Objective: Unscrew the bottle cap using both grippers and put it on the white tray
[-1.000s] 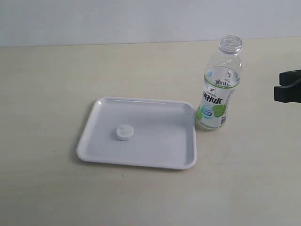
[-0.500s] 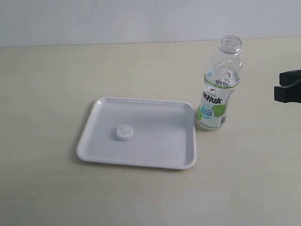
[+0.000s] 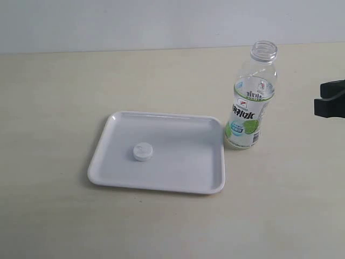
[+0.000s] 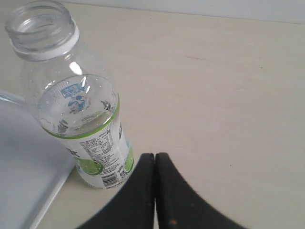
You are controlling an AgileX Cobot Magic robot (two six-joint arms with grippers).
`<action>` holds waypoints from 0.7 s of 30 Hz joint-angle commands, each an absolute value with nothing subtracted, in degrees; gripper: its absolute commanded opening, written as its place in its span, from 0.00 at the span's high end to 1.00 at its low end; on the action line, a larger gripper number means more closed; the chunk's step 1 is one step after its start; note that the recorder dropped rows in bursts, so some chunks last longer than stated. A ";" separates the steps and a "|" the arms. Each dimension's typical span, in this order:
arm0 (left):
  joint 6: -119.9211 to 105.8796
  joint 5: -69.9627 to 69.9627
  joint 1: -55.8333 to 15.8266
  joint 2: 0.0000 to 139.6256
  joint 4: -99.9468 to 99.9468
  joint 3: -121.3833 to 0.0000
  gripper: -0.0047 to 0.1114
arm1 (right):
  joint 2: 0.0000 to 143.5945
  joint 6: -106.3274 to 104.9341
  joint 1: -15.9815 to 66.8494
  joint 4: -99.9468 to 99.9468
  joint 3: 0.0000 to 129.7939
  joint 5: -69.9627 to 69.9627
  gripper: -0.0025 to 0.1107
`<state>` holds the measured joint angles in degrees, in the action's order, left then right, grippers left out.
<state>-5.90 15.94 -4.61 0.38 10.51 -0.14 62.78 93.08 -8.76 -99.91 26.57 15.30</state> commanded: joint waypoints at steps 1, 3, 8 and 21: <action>-0.68 19.97 -4.57 0.00 5.32 0.00 0.96 | 62.53 93.09 -8.73 -99.95 26.45 14.91 0.97; 1.28 20.41 -4.57 0.00 5.32 0.00 0.96 | 62.53 93.09 -8.73 -99.95 26.45 14.91 0.97; 1.29 20.58 -4.57 0.00 4.48 0.00 0.96 | 62.53 93.09 -8.73 -99.95 26.45 14.91 0.97; 1.29 20.58 -4.57 0.00 4.48 0.00 0.96 | 62.53 92.09 -8.73 -99.95 26.83 10.85 0.97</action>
